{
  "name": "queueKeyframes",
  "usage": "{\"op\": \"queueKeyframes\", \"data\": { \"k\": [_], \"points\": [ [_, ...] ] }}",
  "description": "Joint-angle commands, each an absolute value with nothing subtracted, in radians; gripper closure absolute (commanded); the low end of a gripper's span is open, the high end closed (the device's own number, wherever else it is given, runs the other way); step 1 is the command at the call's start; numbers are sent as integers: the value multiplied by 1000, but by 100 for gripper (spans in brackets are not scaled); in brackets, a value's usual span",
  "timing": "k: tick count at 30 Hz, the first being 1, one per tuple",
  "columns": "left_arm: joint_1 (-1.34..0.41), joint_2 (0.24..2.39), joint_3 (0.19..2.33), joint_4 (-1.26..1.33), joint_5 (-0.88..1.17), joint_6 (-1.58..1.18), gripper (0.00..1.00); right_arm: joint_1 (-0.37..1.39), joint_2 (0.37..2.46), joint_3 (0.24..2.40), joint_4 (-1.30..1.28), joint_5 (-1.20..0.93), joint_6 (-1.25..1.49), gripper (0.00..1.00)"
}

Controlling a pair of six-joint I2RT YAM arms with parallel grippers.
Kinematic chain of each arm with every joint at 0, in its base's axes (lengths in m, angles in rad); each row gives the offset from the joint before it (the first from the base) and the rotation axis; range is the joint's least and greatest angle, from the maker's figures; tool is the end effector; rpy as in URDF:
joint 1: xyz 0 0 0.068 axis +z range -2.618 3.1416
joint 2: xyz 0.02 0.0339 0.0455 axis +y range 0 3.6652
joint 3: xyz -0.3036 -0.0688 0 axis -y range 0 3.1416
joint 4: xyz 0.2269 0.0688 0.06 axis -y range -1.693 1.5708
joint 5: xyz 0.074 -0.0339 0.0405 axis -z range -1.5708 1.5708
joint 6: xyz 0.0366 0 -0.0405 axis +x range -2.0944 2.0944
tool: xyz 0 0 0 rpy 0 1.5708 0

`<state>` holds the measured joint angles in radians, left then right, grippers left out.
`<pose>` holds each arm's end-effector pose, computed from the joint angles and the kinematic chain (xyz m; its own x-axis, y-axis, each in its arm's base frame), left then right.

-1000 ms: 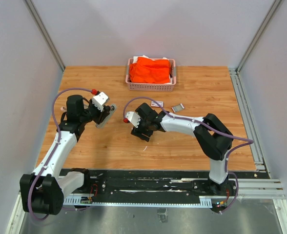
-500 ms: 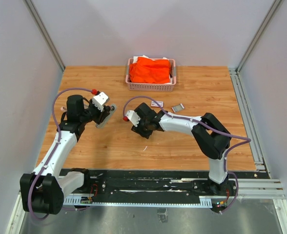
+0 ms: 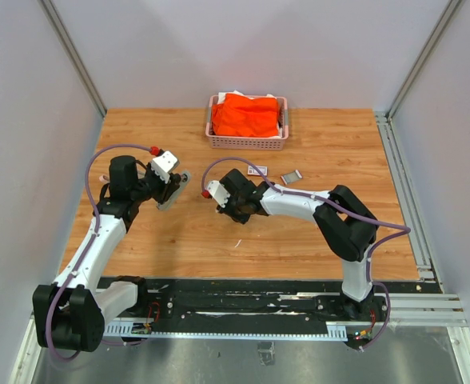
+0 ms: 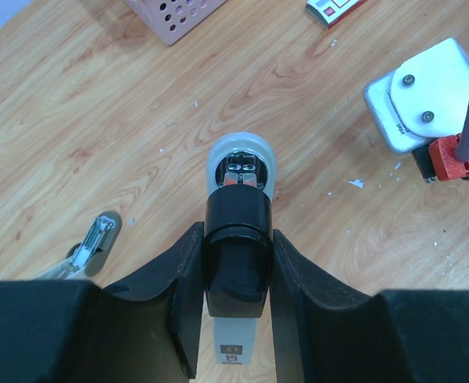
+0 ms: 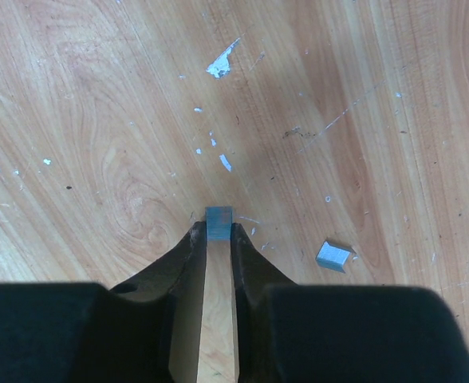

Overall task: Unload the staples from the stapler
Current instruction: Move the staple to the center of the board.

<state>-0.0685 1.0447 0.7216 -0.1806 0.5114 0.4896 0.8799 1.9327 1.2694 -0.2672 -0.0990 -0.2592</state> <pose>0.1928 -0.0312 0.3098 -0.1958 0.4245 -0.8840 0.6565 0.7264 0.2034 0.2580 0.3177 0.2165 -0.2877 -0.7482 -0.5978 -0.9086 0.4105 -0.0765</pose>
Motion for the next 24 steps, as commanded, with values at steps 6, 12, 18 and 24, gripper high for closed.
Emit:
{"op": "queueKeyframes", "data": {
  "k": [6, 12, 18, 24],
  "points": [
    [-64, 1032, 728, -101, 537, 500, 100, 892, 1956, 1289, -307, -57, -248, 88],
    [-64, 1030, 726, -102, 537, 500, 100, 868, 1957, 1289, -304, -38, -241, 88],
    [-64, 1031, 726, -102, 537, 500, 100, 831, 1969, 1294, -299, -30, -237, 88],
    [-64, 1029, 726, -103, 538, 499, 100, 794, 1976, 1302, -298, -17, -230, 88]
  ]
}}
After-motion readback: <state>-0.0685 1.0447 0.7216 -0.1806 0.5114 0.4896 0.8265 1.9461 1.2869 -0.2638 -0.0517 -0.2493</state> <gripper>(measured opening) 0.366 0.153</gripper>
